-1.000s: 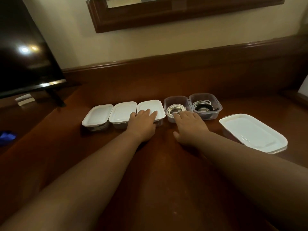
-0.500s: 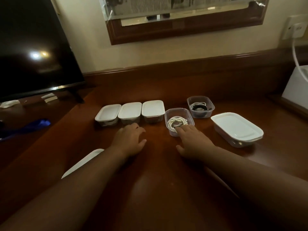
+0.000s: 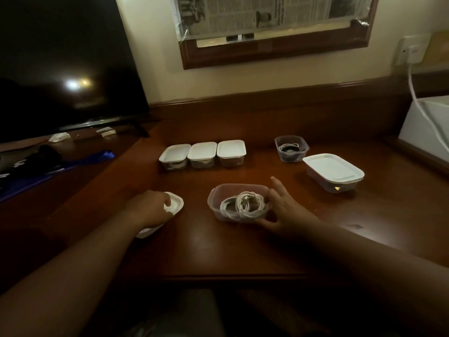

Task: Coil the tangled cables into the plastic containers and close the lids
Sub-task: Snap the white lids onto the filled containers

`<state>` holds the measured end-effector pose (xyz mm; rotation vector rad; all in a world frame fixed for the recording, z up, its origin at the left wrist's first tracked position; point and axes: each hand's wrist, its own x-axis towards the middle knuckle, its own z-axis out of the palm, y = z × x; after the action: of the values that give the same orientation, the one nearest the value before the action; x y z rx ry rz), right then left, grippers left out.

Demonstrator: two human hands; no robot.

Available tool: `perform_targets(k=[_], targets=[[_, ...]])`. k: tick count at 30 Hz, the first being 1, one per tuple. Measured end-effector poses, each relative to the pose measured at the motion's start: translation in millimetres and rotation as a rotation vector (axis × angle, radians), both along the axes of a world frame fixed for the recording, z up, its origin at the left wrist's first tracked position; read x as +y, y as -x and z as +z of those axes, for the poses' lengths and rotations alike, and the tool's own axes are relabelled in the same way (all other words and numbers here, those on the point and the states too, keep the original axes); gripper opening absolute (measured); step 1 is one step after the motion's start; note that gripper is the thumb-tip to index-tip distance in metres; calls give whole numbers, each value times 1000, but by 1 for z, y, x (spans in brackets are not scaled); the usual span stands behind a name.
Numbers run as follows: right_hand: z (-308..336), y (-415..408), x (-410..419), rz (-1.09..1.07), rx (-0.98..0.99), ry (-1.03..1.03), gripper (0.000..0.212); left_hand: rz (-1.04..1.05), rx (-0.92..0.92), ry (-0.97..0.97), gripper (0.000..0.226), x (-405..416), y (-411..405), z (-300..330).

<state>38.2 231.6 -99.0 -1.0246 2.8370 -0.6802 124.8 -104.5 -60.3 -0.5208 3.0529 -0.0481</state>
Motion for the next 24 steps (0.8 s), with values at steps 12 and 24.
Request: perform_targets(k=[12, 24], targets=[[-10, -8, 6, -56, -167, 288, 73, -63, -170, 97, 32, 8, 0, -4], [-15, -5, 5, -38, -155, 309, 92, -73, -156, 278, 33, 18, 5, -15]])
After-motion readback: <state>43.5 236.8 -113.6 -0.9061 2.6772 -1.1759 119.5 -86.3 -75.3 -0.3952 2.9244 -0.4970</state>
